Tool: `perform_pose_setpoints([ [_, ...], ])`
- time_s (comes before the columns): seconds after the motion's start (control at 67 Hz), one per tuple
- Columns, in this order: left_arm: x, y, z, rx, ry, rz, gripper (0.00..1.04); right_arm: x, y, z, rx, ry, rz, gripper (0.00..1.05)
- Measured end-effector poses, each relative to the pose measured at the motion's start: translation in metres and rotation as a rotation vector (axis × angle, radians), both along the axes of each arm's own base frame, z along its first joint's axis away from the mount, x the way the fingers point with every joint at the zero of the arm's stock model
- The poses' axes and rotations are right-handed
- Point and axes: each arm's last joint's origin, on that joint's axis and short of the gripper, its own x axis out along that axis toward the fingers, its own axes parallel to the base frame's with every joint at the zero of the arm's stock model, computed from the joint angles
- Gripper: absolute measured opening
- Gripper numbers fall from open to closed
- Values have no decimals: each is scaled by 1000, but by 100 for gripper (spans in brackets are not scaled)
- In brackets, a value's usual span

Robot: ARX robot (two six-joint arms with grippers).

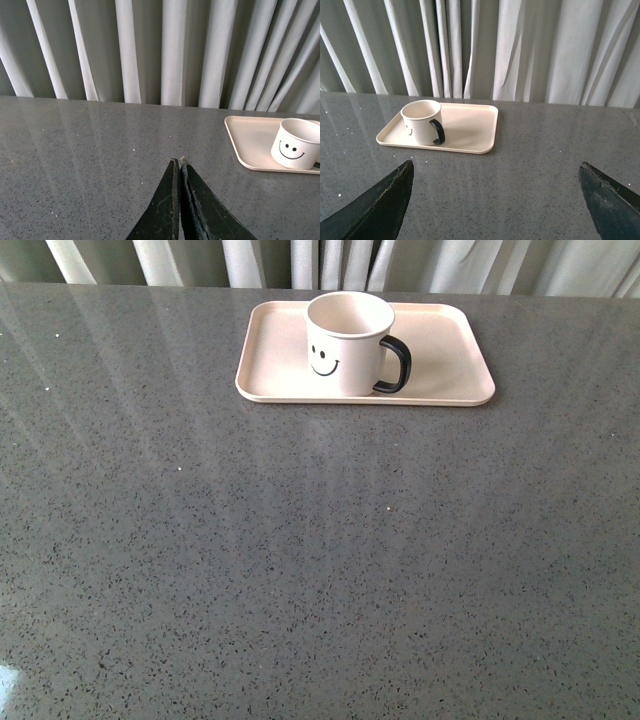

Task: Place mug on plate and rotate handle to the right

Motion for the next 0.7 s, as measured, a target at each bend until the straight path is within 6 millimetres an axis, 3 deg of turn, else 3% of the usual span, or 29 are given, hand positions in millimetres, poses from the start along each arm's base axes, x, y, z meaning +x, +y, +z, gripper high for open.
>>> perform_pose_setpoints([
  [0.701,-19,0,-5,2,20,0,1,0,0,0,0,0,1,96],
])
